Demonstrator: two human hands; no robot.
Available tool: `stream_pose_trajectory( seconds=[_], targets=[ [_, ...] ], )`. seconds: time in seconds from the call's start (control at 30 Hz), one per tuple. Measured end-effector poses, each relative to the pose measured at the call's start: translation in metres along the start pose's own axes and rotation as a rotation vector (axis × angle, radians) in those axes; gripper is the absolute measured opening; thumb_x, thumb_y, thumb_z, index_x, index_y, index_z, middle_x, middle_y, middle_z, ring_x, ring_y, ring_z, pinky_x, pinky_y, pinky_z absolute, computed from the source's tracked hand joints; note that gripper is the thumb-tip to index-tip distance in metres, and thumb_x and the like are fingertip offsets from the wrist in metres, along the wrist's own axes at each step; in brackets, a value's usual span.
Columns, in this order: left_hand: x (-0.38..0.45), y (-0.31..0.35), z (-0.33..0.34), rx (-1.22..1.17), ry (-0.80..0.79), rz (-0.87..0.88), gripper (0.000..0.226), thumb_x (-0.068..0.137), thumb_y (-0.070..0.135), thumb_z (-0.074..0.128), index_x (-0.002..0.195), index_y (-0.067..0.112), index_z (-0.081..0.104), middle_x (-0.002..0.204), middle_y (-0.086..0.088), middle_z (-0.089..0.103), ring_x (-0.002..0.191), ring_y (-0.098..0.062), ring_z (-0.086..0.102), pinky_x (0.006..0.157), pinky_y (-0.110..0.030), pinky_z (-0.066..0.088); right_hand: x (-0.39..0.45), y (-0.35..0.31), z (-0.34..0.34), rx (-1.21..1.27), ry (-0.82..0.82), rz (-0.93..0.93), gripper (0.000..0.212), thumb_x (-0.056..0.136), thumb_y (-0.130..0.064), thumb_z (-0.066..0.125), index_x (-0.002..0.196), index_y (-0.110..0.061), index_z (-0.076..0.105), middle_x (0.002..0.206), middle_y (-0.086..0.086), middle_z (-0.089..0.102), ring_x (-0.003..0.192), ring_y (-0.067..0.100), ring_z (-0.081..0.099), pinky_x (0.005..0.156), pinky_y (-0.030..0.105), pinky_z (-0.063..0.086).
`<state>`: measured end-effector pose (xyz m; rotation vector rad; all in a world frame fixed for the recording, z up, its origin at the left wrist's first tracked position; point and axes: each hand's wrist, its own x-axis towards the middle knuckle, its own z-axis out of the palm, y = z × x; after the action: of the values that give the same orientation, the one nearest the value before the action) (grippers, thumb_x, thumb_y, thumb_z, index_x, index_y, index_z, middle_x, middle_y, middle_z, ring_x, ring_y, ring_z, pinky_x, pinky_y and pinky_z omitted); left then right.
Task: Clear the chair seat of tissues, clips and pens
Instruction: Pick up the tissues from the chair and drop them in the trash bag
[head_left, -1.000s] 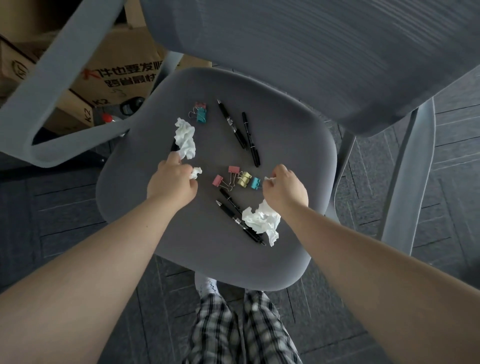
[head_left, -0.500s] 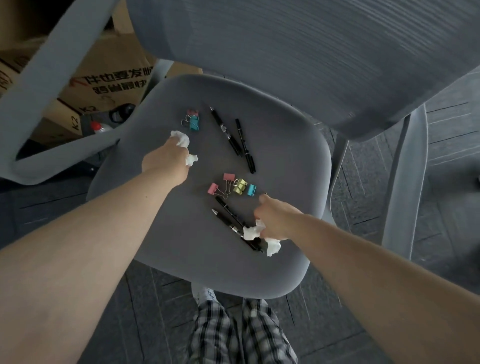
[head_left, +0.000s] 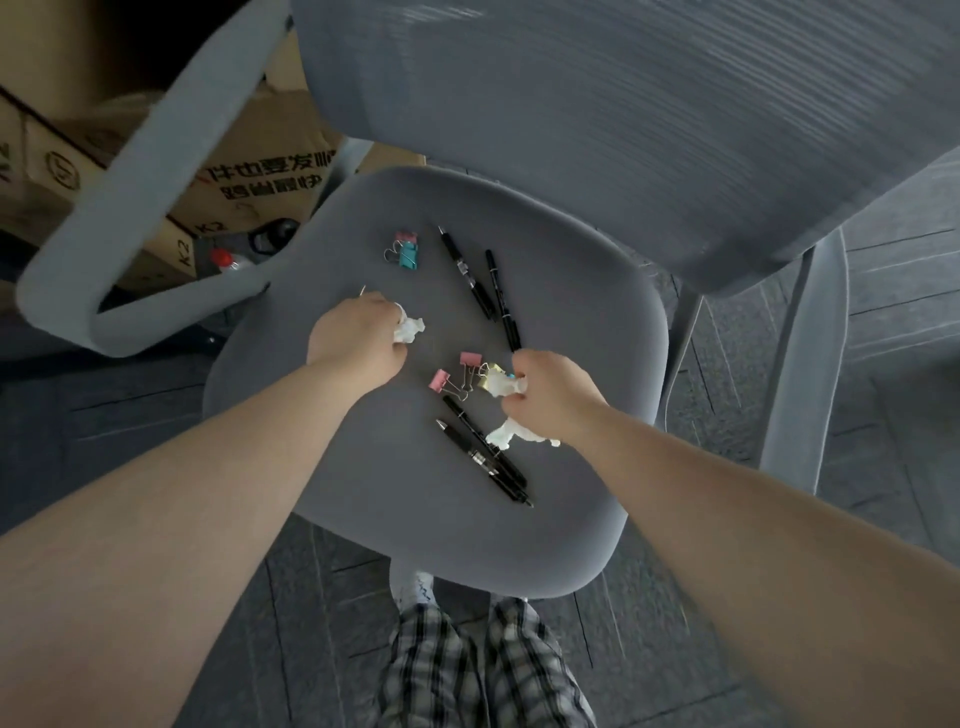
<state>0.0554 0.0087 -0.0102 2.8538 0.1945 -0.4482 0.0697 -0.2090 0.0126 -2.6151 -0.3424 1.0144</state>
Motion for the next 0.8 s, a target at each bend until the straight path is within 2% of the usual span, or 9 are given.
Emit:
stream_pose_trajectory(
  seconds=[0.1, 0.17, 0.27, 0.4, 0.47, 0.5, 0.6, 0.67, 0.8],
  targets=[
    [-0.02, -0.001, -0.007, -0.009, 0.019, -0.037, 0.02, 0.082, 0.016, 0.059, 0.096, 0.004, 0.065, 0.102, -0.014, 0.061, 0.094, -0.036, 0.057, 0.064, -0.033, 0.04, -0.001, -0.013, -0.006, -0.029, 0.023, -0.061, 0.022, 0.083, -0.014, 0.05, 0.07, -0.018, 0.032, 0.065, -0.005, 0.039, 0.063, 0.024, 0.042, 0.047, 0.026, 0.026],
    [-0.038, -0.003, -0.012, -0.021, 0.043, -0.075, 0.018, 0.082, 0.014, 0.059, 0.095, 0.004, 0.065, 0.1, -0.014, 0.06, 0.093, -0.036, 0.057, 0.063, -0.032, 0.037, -0.004, -0.022, -0.006, -0.019, 0.029, -0.118, 0.012, 0.084, -0.013, 0.049, 0.084, -0.016, 0.037, 0.066, -0.01, 0.039, 0.061, 0.02, 0.043, 0.047, 0.026, 0.027],
    [-0.074, -0.01, -0.015, -0.081, 0.065, -0.158, 0.014, 0.083, 0.013, 0.058, 0.092, 0.005, 0.064, 0.097, -0.013, 0.058, 0.087, -0.035, 0.058, 0.062, -0.032, 0.038, -0.01, -0.037, 0.0, -0.041, 0.014, -0.188, 0.012, 0.085, -0.014, 0.049, 0.096, -0.015, 0.044, 0.081, -0.003, 0.052, 0.071, 0.024, 0.052, 0.052, 0.027, 0.034],
    [-0.129, -0.026, -0.007, -0.199, 0.02, -0.288, 0.009, 0.085, 0.015, 0.056, 0.087, 0.006, 0.059, 0.089, -0.004, 0.046, 0.082, -0.029, 0.054, 0.064, -0.031, 0.037, -0.02, -0.062, 0.021, -0.173, -0.075, -0.289, 0.007, 0.085, -0.014, 0.046, 0.083, -0.02, 0.049, 0.092, -0.001, 0.05, 0.085, 0.024, 0.051, 0.069, 0.031, 0.04],
    [-0.159, -0.033, 0.001, -0.255, 0.005, -0.345, 0.006, 0.085, 0.015, 0.056, 0.082, 0.01, 0.053, 0.089, -0.002, 0.043, 0.083, -0.028, 0.053, 0.066, -0.031, 0.037, -0.029, -0.076, 0.035, -0.232, -0.106, -0.345, 0.019, 0.084, -0.013, 0.046, 0.069, -0.025, 0.041, 0.089, -0.001, 0.049, 0.087, 0.026, 0.054, 0.076, 0.034, 0.044],
    [-0.175, -0.036, 0.006, -0.278, 0.005, -0.375, 0.007, 0.085, 0.014, 0.056, 0.081, 0.011, 0.051, 0.09, -0.002, 0.043, 0.084, -0.028, 0.054, 0.066, -0.031, 0.037, -0.035, -0.083, 0.043, -0.254, -0.119, -0.367, 0.023, 0.084, -0.013, 0.046, 0.066, -0.025, 0.037, 0.087, -0.001, 0.05, 0.083, 0.027, 0.055, 0.072, 0.033, 0.044],
    [-0.225, -0.043, 0.019, -0.302, 0.005, -0.459, 0.011, 0.086, 0.015, 0.056, 0.092, 0.005, 0.058, 0.092, -0.002, 0.043, 0.089, -0.029, 0.056, 0.067, -0.032, 0.038, -0.056, -0.104, 0.067, -0.324, -0.167, -0.423, 0.014, 0.083, -0.013, 0.046, 0.072, -0.021, 0.042, 0.089, -0.001, 0.05, 0.077, 0.027, 0.053, 0.062, 0.03, 0.038],
    [-0.259, -0.047, 0.027, -0.315, 0.012, -0.516, 0.016, 0.086, 0.014, 0.056, 0.098, 0.003, 0.059, 0.093, -0.003, 0.044, 0.088, -0.028, 0.055, 0.067, -0.032, 0.038, -0.072, -0.119, 0.085, -0.386, -0.19, -0.481, 0.008, 0.083, -0.013, 0.045, 0.078, -0.019, 0.045, 0.091, -0.001, 0.049, 0.081, 0.027, 0.054, 0.064, 0.031, 0.038],
    [-0.335, -0.052, 0.044, -0.384, 0.077, -0.633, 0.014, 0.086, 0.01, 0.054, 0.095, 0.002, 0.059, 0.091, 0.0, 0.042, 0.082, -0.023, 0.05, 0.067, -0.032, 0.038, -0.108, -0.148, 0.126, -0.523, -0.23, -0.607, 0.005, 0.087, -0.016, 0.044, 0.083, -0.019, 0.046, 0.092, -0.001, 0.048, 0.082, 0.024, 0.051, 0.066, 0.031, 0.038]
  ],
)
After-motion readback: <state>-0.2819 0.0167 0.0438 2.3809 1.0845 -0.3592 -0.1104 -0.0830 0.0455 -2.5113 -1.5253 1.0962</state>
